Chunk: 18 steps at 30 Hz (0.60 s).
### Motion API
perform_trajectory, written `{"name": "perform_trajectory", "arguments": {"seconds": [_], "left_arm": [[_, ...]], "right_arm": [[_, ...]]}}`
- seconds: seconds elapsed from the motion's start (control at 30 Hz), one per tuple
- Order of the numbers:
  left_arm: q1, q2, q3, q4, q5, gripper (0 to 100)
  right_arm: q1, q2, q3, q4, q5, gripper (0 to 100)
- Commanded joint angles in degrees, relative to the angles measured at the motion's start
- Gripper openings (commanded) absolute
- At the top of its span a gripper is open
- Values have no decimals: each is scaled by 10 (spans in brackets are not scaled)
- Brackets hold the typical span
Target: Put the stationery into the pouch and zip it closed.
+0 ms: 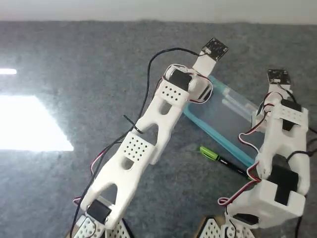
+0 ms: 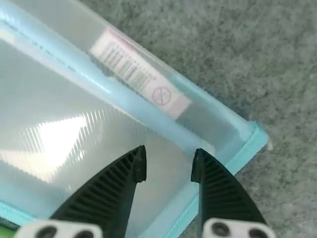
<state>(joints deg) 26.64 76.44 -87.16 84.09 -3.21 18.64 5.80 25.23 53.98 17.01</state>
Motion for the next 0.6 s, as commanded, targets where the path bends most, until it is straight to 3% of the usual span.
{"name": "perform_trajectory", "arguments": {"seconds": [0.0, 0.17, 0.33, 0.57], "left_arm": [[11, -4, -46, 45, 11, 229], [18, -6, -48, 79, 14, 225], [-54, -45, -85, 38, 133, 225], [-85, -53, 8, -33, 105, 226]], "right_arm": [[-22, 14, 16, -12, 16, 158], [-20, 14, 17, -12, 16, 158], [-21, 14, 18, -11, 17, 158], [-22, 14, 18, -11, 17, 158]]}}
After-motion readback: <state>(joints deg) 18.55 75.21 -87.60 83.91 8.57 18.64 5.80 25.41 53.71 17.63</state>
